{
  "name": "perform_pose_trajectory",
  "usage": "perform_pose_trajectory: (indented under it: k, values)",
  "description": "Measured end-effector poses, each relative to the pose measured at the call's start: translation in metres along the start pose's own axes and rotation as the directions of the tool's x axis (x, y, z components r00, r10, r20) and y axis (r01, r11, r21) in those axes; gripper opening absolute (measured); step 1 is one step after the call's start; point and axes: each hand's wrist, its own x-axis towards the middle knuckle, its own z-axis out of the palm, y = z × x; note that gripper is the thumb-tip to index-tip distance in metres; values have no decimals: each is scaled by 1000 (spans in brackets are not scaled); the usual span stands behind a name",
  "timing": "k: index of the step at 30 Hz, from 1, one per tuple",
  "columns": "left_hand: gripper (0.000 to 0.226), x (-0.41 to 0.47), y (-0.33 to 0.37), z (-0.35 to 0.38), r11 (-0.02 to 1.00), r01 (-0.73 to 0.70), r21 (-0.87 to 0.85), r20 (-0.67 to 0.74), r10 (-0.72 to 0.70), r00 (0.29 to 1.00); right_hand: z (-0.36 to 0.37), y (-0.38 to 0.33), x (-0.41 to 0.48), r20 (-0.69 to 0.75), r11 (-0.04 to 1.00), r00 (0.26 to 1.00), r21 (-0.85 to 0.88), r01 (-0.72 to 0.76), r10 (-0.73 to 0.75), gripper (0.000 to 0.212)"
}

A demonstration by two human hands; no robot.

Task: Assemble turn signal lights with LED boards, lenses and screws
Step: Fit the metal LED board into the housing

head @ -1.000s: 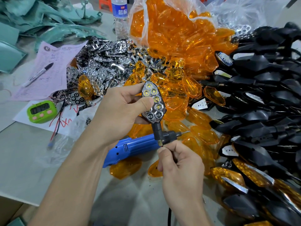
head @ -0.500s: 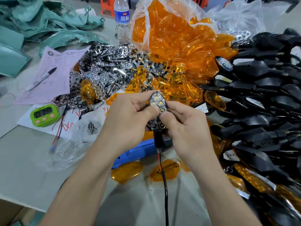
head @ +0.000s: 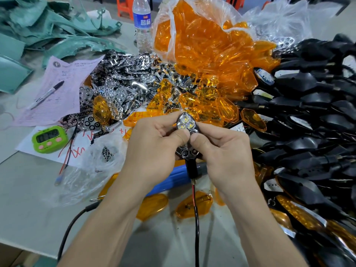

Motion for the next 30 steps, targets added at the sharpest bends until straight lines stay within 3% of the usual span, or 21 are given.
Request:
perform_pose_trajectory:
  k: [8,14,19,22,26,30]
  values:
    - [20,0,3,-3,998,55,-41,-18,-56,998,4,3,-2,-67,1000,998,-20,-7,6,18]
    - [41,3,8,-6,984,120,-133,-29,-125,992,3,5,-7,214,992,975,95,-81,59,38]
    - [38,1,7,-4,987,99,-124,-20,-102,995,2,4,-10,181,976,982,197,-90,54,39]
    - [36,2,6,-6,991,102,-87,-40,-106,994,-1,-1,-7,231,950,961,236,-207,152,34]
    - [26,7,7,-8,982,171,-76,-43,-175,984,-10,-9,1,370,876,881,265,-403,294,28]
    - [28,13,14,-13,970,215,-115,12,-215,977,-17,-15,4,432,830,852,325,-453,296,30]
